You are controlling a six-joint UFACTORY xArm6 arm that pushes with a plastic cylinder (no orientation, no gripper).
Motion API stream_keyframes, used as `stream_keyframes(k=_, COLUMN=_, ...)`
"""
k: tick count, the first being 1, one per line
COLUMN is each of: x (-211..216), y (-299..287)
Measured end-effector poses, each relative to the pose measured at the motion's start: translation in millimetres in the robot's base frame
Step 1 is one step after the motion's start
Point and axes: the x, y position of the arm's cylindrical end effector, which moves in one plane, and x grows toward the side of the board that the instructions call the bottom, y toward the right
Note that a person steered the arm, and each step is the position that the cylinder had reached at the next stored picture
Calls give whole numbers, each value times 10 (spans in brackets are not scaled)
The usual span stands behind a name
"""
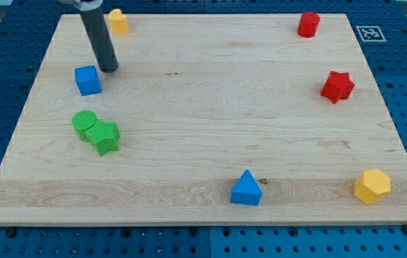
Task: Push yellow heart towards green star
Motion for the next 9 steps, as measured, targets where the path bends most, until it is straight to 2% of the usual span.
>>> stream_keyframes(k=2, x=-888, y=-590)
stream_keyframes(k=4, x=-1375, y=-182)
stream_keyframes(k=9, x=-274, y=646)
